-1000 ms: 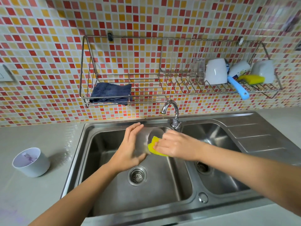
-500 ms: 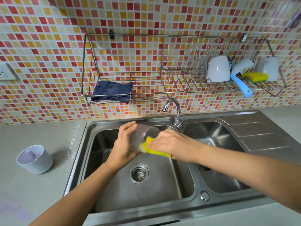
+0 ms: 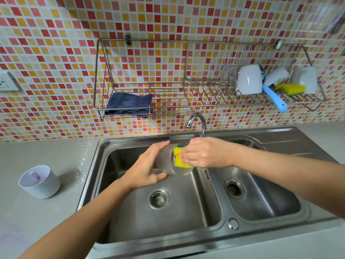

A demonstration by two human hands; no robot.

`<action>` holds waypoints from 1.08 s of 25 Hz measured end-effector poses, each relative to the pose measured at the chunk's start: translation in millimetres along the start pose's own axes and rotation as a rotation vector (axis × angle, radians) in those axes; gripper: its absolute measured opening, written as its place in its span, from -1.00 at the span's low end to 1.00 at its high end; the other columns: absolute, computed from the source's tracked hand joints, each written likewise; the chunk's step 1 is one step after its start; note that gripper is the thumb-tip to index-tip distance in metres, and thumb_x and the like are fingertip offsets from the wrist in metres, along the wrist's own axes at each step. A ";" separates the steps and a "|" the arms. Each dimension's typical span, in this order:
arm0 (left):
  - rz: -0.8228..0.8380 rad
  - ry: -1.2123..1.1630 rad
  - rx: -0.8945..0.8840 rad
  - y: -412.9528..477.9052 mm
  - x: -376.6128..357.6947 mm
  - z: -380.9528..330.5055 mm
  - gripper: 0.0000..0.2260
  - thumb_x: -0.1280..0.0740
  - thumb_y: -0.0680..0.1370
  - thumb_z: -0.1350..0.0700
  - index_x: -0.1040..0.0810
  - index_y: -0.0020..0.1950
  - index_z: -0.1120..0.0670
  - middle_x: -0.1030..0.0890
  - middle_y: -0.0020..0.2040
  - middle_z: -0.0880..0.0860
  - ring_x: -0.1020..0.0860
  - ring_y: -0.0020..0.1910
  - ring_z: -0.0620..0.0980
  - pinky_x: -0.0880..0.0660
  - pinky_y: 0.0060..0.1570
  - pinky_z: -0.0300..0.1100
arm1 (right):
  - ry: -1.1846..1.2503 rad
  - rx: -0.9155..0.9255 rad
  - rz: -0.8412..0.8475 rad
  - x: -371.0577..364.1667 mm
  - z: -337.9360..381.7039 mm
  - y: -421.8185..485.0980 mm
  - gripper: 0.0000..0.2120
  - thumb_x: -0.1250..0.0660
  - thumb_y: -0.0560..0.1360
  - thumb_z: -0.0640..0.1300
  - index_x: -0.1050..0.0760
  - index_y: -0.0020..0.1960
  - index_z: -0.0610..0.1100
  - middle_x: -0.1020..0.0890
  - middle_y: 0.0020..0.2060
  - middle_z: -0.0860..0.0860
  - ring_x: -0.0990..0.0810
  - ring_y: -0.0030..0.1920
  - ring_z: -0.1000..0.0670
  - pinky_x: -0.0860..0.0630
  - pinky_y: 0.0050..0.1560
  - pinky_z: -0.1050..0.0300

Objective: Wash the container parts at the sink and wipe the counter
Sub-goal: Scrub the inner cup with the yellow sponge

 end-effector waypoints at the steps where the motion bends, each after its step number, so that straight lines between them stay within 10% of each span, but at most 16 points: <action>1: -0.036 0.021 -0.014 -0.6 0.8 -1.5 -0.22 -0.52 0.31 0.11 -0.20 0.43 0.04 -0.34 0.32 -0.02 -0.31 0.30 -0.23 -0.29 0.30 -0.36 | 0.013 -0.019 -0.006 -0.8 2.9 1.1 -0.76 -0.18 0.56 -0.31 -0.61 -0.11 -0.15 -0.65 -0.20 0.02 -0.60 -0.15 0.01 -0.49 -0.14 0.16; 7: -0.327 0.121 0.067 -12.7 20.4 14.9 -0.20 -0.62 0.23 0.18 -0.30 0.35 0.25 -0.43 0.25 0.21 -0.36 0.26 -0.05 -0.17 0.24 -0.56 | 0.622 -0.540 -0.094 -12.3 -5.1 5.5 -0.57 -0.48 0.25 -0.38 -0.59 0.10 -0.17 -0.68 -0.06 0.00 -0.55 -0.14 -0.06 -0.47 -0.06 0.09; 14: -0.288 0.061 -0.018 -12.5 11.9 -6.8 -0.22 -0.56 0.28 0.16 -0.21 0.37 0.11 -0.29 0.25 0.01 -0.29 0.31 -0.18 -0.23 0.30 -0.47 | 0.108 -0.304 0.016 -3.6 3.3 7.7 -0.83 -0.34 0.44 -0.29 -0.60 -0.04 -0.09 -0.62 -0.25 0.05 -0.50 -0.28 -0.02 -0.39 -0.24 0.14; 21: 0.086 -0.123 0.101 -7.5 -8.0 1.6 -0.10 -0.56 0.27 0.09 -0.14 0.50 0.03 -0.33 0.43 -0.03 -0.33 0.40 -0.10 -0.31 0.31 -0.32 | -0.014 -0.007 0.004 4.8 5.7 4.5 -0.74 -0.18 0.54 -0.31 -0.59 -0.19 -0.12 -0.62 -0.26 0.04 -0.57 -0.23 0.00 -0.45 -0.21 0.16; 27: -0.288 0.160 0.037 -11.3 10.4 -5.3 -0.19 -0.61 0.21 0.10 -0.20 0.30 0.11 -0.28 0.17 0.06 -0.40 0.14 0.01 -0.50 -0.06 -0.15 | 0.497 -0.475 0.025 -18.3 -0.5 6.5 -0.78 -0.43 0.40 -0.08 -0.57 0.00 -0.14 -0.64 -0.21 0.03 -0.44 -0.26 -0.04 -0.43 -0.16 0.12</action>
Point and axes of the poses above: each hand's wrist, its own y-axis towards the middle knuckle, its own x-axis out of the back of the hand, z = x × y, the point moved 9 cm from there along y, towards the middle knuckle
